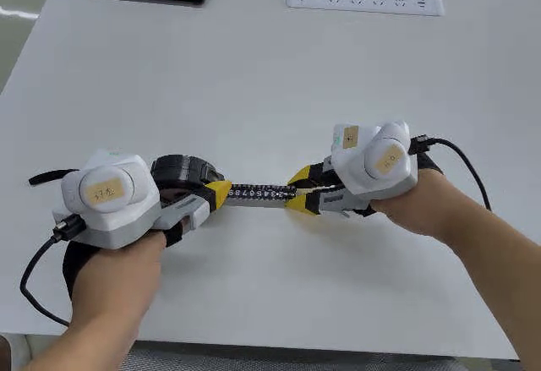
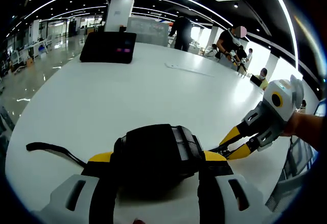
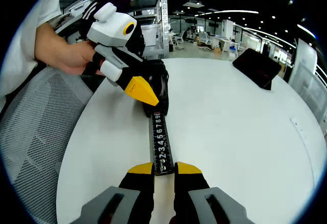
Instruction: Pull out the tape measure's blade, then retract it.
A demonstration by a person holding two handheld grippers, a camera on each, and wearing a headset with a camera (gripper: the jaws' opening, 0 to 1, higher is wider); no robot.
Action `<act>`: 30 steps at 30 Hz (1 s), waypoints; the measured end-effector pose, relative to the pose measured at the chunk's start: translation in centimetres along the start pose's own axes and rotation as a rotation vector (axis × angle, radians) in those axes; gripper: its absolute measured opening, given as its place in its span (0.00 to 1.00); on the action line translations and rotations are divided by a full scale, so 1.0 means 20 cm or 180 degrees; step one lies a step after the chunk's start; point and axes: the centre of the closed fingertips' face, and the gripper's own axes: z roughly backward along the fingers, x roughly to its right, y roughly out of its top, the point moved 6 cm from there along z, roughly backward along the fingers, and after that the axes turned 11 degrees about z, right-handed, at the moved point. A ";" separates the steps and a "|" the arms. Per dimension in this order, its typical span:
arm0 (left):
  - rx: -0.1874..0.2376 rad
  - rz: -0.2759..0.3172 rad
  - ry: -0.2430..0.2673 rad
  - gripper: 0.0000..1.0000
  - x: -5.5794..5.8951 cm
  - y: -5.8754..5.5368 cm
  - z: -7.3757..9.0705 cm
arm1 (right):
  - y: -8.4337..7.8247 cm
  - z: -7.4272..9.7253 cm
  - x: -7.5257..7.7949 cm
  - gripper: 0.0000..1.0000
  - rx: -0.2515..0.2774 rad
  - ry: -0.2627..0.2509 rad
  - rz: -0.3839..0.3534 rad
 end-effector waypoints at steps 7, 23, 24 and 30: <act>-0.0013 0.0016 -0.0014 0.60 -0.01 0.00 0.00 | 0.04 -0.05 0.00 0.11 0.0100 0.0022 -0.0041; -0.0016 0.0038 -0.0028 0.61 -0.01 0.01 0.00 | 0.14 -0.16 0.01 0.11 0.0234 0.0056 -0.0053; -0.0016 0.0038 -0.0028 0.61 -0.01 0.01 0.00 | 0.14 -0.16 0.01 0.11 0.0241 0.0057 -0.0059; -0.0015 0.0043 -0.0029 0.61 -0.01 0.01 0.00 | 0.16 -0.19 0.02 0.11 0.0278 0.0067 -0.0063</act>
